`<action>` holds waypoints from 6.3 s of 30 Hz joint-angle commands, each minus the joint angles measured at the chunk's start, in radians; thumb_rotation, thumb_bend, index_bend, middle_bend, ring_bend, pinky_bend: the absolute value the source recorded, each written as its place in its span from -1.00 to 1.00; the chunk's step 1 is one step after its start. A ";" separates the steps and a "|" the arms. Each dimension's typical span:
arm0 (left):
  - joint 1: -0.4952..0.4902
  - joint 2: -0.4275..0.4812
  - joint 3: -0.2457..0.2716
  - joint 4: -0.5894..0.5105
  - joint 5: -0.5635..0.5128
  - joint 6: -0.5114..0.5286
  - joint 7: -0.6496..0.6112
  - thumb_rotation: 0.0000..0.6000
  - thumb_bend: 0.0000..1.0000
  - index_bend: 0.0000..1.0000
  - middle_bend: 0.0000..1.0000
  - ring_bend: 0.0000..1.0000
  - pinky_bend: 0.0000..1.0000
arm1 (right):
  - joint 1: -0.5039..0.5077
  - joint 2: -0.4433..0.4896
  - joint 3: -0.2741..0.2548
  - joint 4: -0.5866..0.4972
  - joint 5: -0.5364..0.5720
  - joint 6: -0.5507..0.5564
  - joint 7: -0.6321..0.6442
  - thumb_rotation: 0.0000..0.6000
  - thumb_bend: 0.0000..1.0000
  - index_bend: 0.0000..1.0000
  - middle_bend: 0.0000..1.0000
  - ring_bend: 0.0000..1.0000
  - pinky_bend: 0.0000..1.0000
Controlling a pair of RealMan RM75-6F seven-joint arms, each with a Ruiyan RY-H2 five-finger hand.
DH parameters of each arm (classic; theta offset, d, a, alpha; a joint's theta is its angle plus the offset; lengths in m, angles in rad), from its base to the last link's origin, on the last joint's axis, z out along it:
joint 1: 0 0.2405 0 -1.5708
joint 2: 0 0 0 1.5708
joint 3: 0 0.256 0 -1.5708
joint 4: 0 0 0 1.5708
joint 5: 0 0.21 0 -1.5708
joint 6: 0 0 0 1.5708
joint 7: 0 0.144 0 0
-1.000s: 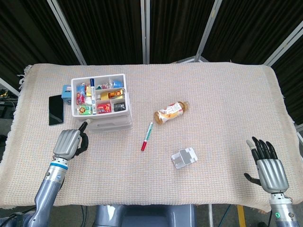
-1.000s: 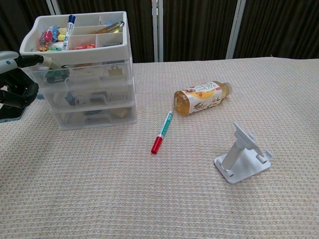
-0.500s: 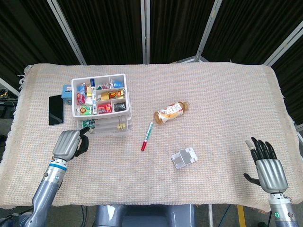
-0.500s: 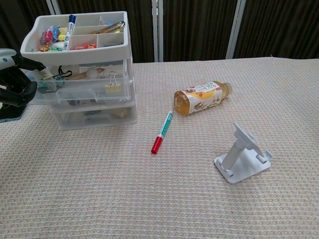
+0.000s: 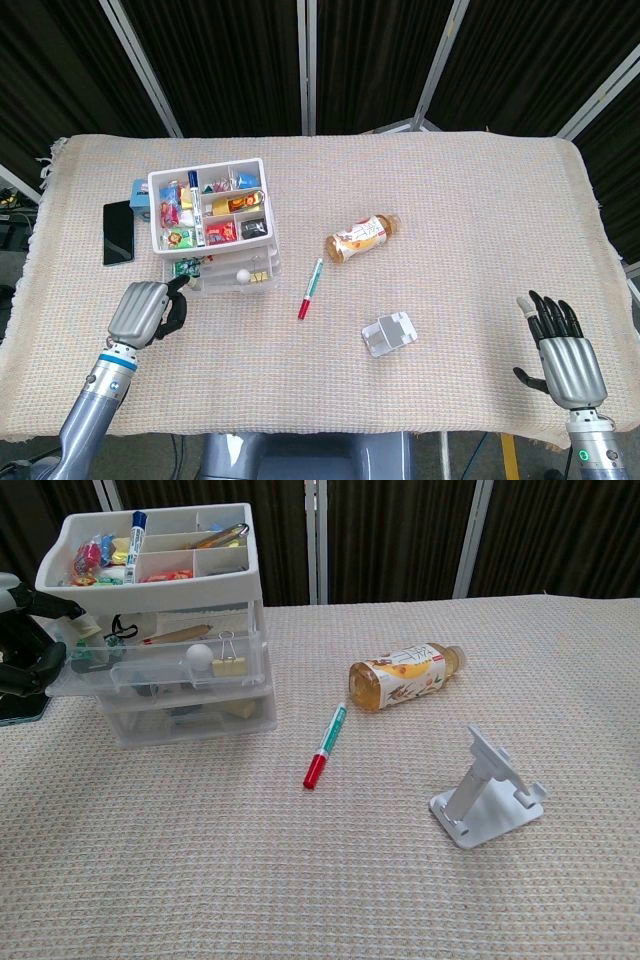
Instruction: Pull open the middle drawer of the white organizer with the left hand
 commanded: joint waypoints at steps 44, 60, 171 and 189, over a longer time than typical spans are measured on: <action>0.036 0.094 0.132 -0.056 0.164 -0.042 -0.046 1.00 0.55 -0.33 0.60 0.66 0.36 | -0.001 0.003 -0.003 -0.007 -0.006 0.001 0.000 1.00 -0.97 -0.89 -1.00 -1.00 -1.00; 0.057 0.091 0.139 -0.024 0.225 -0.011 -0.092 1.00 0.51 -0.63 0.60 0.66 0.36 | -0.001 -0.003 -0.005 -0.006 -0.005 -0.001 -0.010 1.00 -0.97 -0.89 -1.00 -1.00 -1.00; -0.377 -0.126 -0.130 -0.214 -0.697 0.354 0.798 1.00 -0.12 0.10 1.00 1.00 0.83 | -0.001 -0.002 -0.032 -0.012 -0.060 0.003 0.019 1.00 -0.97 -0.85 -1.00 -1.00 -1.00; -0.390 -0.131 -0.115 -0.206 -0.714 0.363 0.806 1.00 -0.17 -0.06 1.00 1.00 0.83 | -0.002 -0.003 -0.033 -0.012 -0.063 0.005 0.016 1.00 -0.97 -0.85 -1.00 -1.00 -1.00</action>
